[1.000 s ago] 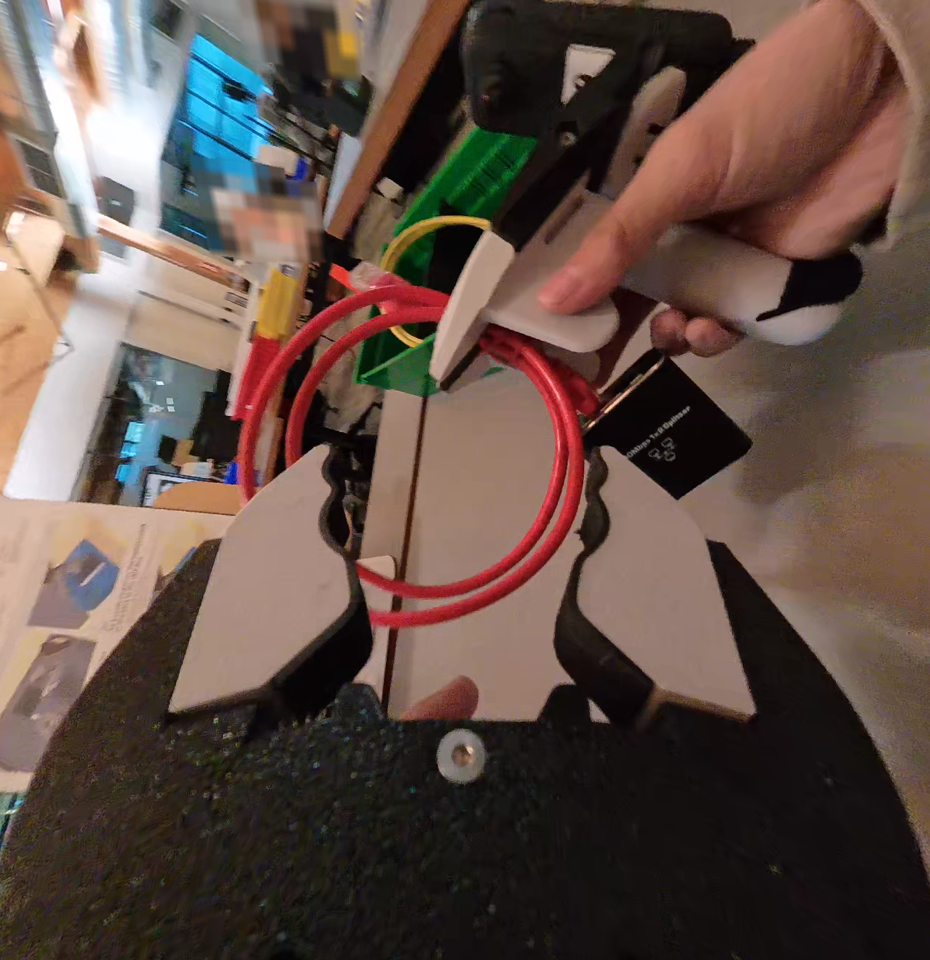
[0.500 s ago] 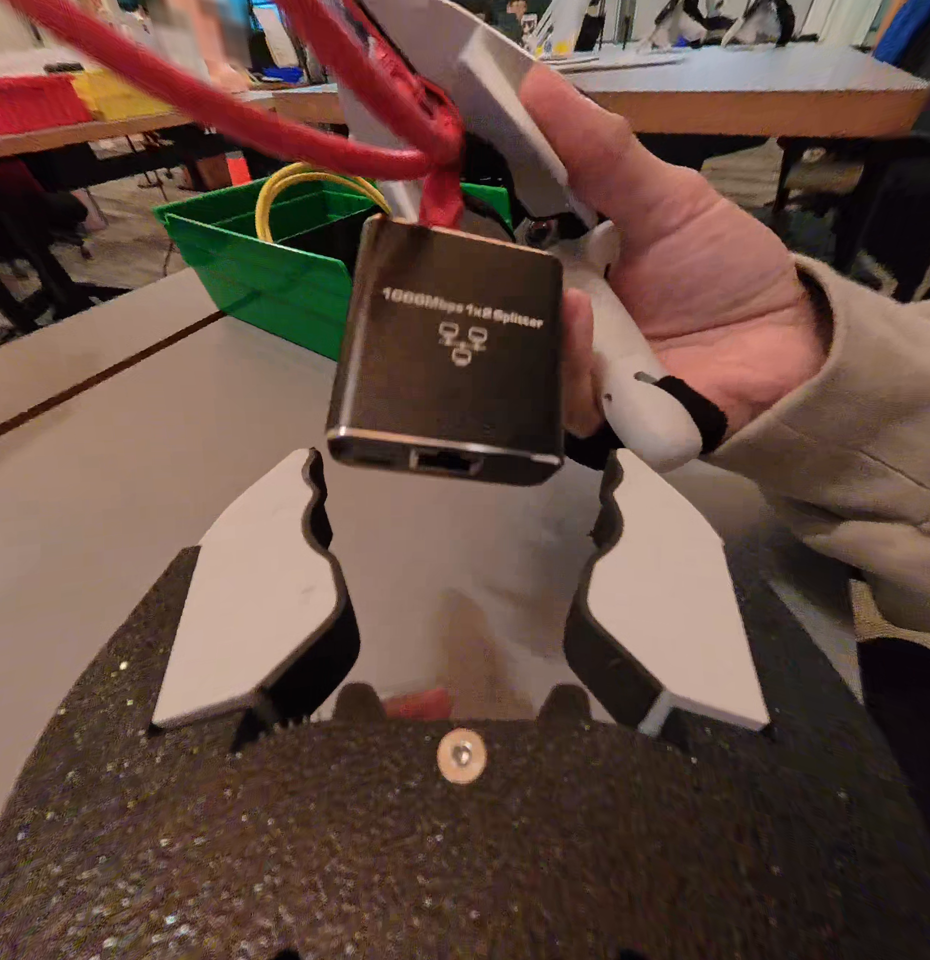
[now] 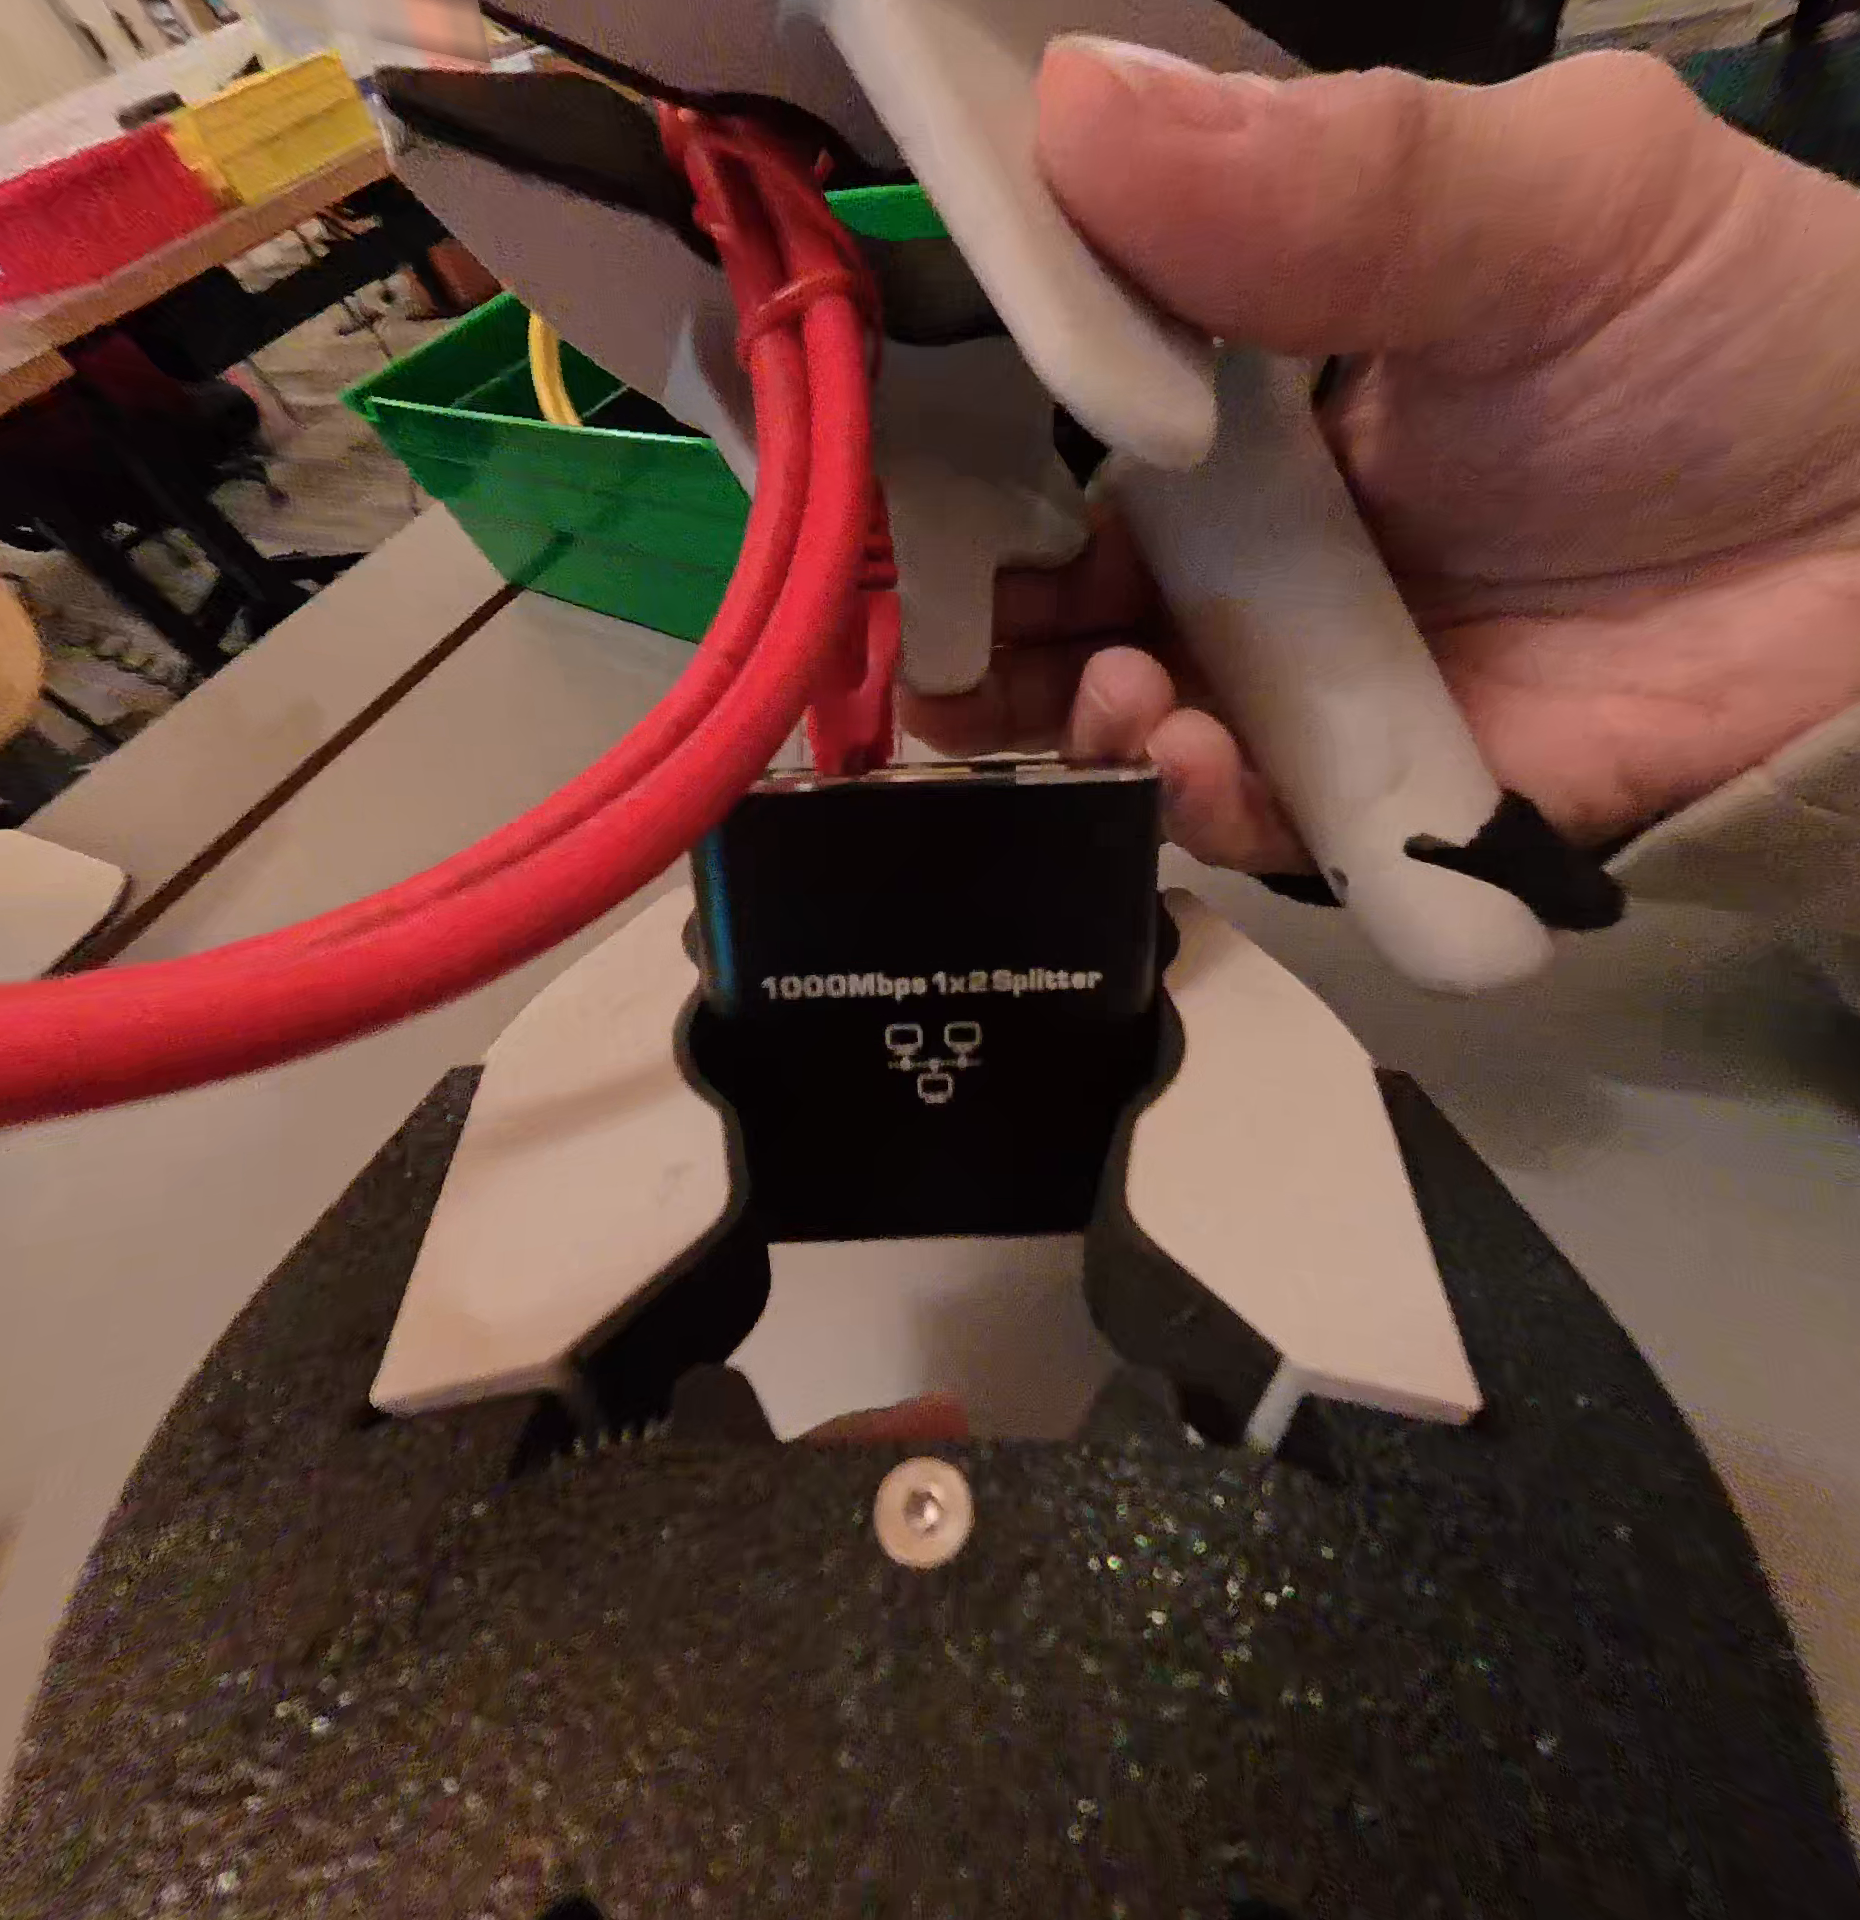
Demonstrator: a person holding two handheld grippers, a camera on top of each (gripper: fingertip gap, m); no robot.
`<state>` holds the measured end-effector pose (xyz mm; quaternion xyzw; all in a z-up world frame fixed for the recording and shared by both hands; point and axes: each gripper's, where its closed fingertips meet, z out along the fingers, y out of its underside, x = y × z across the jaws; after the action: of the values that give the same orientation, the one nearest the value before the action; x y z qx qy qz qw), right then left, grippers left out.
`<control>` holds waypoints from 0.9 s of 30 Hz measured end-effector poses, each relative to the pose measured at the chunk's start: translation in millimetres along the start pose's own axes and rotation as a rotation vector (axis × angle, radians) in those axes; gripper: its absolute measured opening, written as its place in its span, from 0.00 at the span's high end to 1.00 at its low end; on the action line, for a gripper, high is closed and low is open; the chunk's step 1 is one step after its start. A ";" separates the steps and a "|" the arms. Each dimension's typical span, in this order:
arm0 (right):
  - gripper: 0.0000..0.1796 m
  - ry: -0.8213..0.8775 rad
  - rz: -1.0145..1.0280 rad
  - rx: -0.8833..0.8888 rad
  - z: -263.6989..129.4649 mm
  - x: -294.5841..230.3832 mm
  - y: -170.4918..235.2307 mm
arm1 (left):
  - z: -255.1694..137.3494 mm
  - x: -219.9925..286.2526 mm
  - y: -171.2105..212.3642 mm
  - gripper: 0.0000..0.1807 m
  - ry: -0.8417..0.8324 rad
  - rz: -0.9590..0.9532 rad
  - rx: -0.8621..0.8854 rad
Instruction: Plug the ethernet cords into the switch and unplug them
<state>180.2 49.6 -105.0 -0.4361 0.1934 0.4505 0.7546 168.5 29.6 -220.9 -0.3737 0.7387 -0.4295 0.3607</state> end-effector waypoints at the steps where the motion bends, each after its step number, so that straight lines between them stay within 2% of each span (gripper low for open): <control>1: 0.95 -0.005 0.005 0.003 0.1 -0.5 -0.2 | 2.1 -3.6 -1.1 0.58 -0.048 0.027 -0.003; 5: 0.95 0.059 -0.101 -0.050 0.4 4.0 4.8 | 14.3 -10.6 9.8 0.56 -0.122 0.122 -0.107; 7: 0.95 0.079 -0.130 -0.065 -0.8 4.7 3.1 | 19.0 -8.9 9.7 0.59 -0.097 0.099 -0.105; 10: 0.92 0.106 -0.172 -0.104 -2.3 4.5 1.5 | 24.8 -8.7 8.5 0.58 -0.069 0.063 -0.097; 12: 0.81 0.166 -0.236 -0.155 -3.0 8.0 2.3 | 25.8 -15.4 5.2 0.59 -0.084 0.028 -0.069; 14: 0.69 0.335 -0.403 -0.235 -11.0 25.5 2.2 | 22.7 -26.3 -2.5 0.59 -0.101 -0.062 -0.016; 16: 0.65 0.456 -0.539 -0.281 -18.2 36.5 0.0 | 17.3 -40.7 -10.0 0.56 -0.143 -0.114 0.023; 17: 0.65 0.459 -0.550 -0.282 -16.8 35.4 0.9 | 15.4 -46.7 -12.9 0.58 -0.167 -0.114 0.028; 22: 0.71 0.379 -0.495 -0.339 -0.7 27.4 26.0 | 12.2 -61.7 -19.8 0.56 -0.334 -0.020 -0.001; 25: 0.88 0.372 -0.534 -0.342 1.3 23.0 27.1 | 10.0 -64.4 -19.5 0.56 -0.418 0.052 -0.003; 27: 0.93 0.377 -0.579 -0.341 1.1 21.6 25.8 | 8.7 -65.2 -19.3 0.56 -0.456 0.073 -0.004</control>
<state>169.4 67.1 -131.7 -0.6672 0.1200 0.1563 0.7183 210.6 75.8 -192.8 -0.4350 0.6520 -0.3192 0.5327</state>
